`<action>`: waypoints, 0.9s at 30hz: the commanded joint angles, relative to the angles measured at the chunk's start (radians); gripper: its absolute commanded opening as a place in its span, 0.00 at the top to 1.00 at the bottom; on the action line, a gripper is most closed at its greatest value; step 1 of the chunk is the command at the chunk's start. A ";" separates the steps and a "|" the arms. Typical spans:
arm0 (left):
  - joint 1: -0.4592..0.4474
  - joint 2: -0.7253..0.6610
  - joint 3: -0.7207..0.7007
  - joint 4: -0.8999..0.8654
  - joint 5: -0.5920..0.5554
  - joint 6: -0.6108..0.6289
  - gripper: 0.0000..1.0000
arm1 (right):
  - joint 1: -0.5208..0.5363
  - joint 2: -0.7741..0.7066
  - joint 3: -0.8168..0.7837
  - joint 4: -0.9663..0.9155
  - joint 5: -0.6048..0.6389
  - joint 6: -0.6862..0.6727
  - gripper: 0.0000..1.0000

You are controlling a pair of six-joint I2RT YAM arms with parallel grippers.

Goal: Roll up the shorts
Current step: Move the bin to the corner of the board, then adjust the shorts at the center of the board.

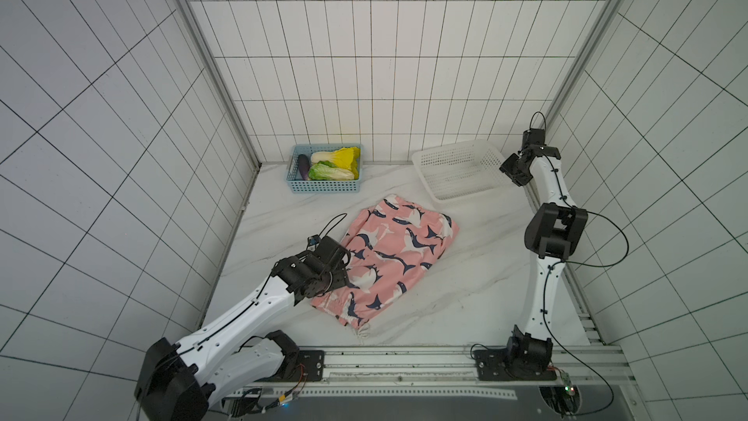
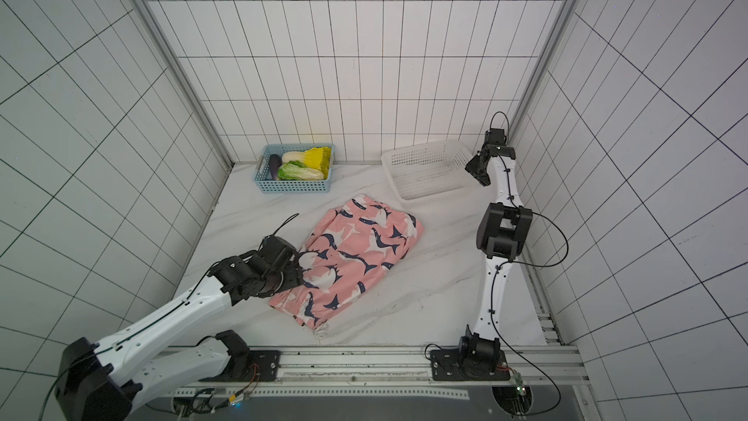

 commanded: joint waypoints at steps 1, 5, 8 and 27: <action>0.039 0.013 -0.028 0.031 0.004 -0.002 0.25 | 0.023 -0.124 -0.120 0.047 -0.105 0.044 0.53; 0.090 0.017 -0.030 0.052 0.016 0.012 0.26 | 0.125 -0.213 -0.261 0.170 -0.156 -0.013 0.50; 0.096 0.033 -0.032 0.054 0.001 0.021 0.25 | 0.176 -0.189 -0.172 0.066 -0.202 -0.045 0.49; 0.065 0.251 -0.211 0.236 0.046 -0.032 0.53 | 0.541 -0.922 -1.251 0.161 -0.348 -0.144 0.71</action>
